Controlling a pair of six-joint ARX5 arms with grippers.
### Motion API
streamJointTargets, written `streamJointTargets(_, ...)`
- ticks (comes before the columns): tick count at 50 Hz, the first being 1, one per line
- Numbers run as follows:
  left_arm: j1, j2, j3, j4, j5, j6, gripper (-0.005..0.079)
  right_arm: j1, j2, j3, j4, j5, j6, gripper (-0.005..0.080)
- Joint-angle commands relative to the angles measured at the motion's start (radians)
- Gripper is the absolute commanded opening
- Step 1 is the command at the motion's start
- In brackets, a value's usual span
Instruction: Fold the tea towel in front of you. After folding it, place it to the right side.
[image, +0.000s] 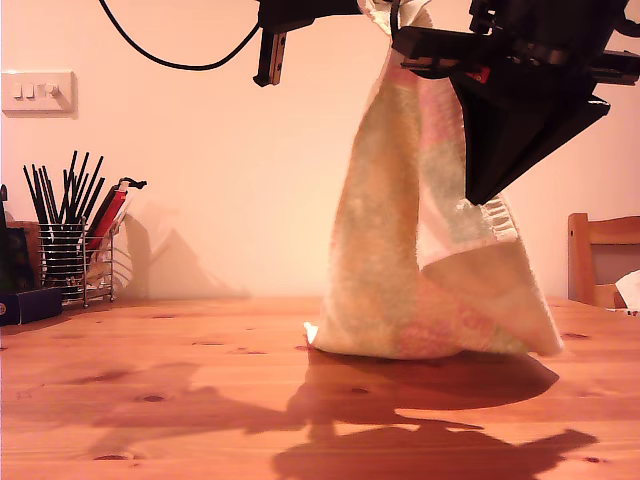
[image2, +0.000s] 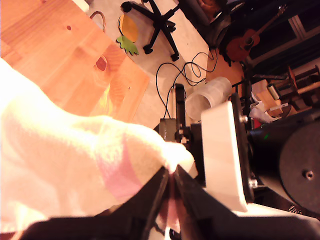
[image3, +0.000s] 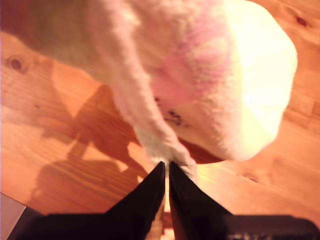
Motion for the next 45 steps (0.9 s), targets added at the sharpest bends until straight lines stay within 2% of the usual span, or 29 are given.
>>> streamJointTargets(1,-0.001,0.0,0.0,-0.006,-0.028,0.021,-0.002,0.002,-0.019,0.006,0.003,-0.004,-0.013,-0.0013)
streamJointTargets(12,0.019,0.0,0.0,-0.06,-0.187,0.08,-0.002,0.031,-0.107,0.034,-0.067,-0.039,-0.028,-0.0012)
streamJointTargets(22,0.027,0.0,0.0,-0.066,-0.162,0.092,-0.002,0.031,-0.145,0.044,-0.112,-0.073,-0.029,-0.0009)
streamJointTargets(25,0.027,0.0,0.0,-0.064,-0.137,0.091,-0.002,0.031,-0.135,0.044,-0.098,-0.081,-0.034,0.0066)
streamJointTargets(30,0.026,0.0,0.0,-0.05,-0.075,0.087,-0.002,0.033,-0.112,0.044,-0.048,-0.121,-0.037,0.0316)
streamJointTargets(32,0.025,0.0,0.0,-0.048,-0.052,0.086,-0.002,0.033,-0.101,0.044,-0.029,-0.142,-0.032,0.0381)
streamJointTargets(45,0.024,0.0,0.0,-0.023,0.072,0.06,-0.002,0.031,-0.034,0.044,0.04,-0.156,-0.027,0.0388)
